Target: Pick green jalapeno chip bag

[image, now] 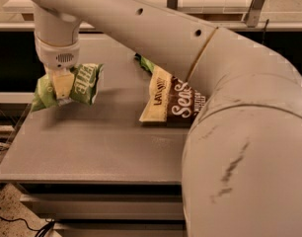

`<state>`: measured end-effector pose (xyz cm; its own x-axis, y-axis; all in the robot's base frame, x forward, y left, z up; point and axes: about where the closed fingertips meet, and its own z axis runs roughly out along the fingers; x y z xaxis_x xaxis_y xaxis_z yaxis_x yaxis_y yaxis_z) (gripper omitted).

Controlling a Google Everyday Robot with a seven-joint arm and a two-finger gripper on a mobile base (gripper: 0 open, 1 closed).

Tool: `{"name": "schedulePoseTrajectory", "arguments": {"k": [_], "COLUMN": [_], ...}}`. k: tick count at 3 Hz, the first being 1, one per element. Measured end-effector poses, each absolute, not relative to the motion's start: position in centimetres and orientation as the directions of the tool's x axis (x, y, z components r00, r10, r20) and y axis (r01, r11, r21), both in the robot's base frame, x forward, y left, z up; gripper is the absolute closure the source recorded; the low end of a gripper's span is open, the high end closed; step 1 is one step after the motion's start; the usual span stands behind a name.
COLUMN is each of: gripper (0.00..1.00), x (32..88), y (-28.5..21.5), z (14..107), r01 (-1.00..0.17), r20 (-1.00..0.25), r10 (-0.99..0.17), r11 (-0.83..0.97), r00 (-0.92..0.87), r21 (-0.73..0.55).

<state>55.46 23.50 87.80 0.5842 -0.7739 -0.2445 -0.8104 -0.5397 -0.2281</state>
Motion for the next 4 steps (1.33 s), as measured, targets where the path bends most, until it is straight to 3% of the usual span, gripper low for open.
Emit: {"name": "schedulePoseTrajectory", "arguments": {"k": [2, 4], "gripper": [1.00, 1.00], "x": [56.4, 56.4], "y": [23.3, 23.6], "z": [92.6, 93.3], "r01": [-0.769, -0.754], "r20": [-0.228, -0.235], "r10": [-0.741, -0.722], "r11": [-0.558, -0.577], "r00": [0.631, 0.651], "r21": [-0.313, -0.313]}}
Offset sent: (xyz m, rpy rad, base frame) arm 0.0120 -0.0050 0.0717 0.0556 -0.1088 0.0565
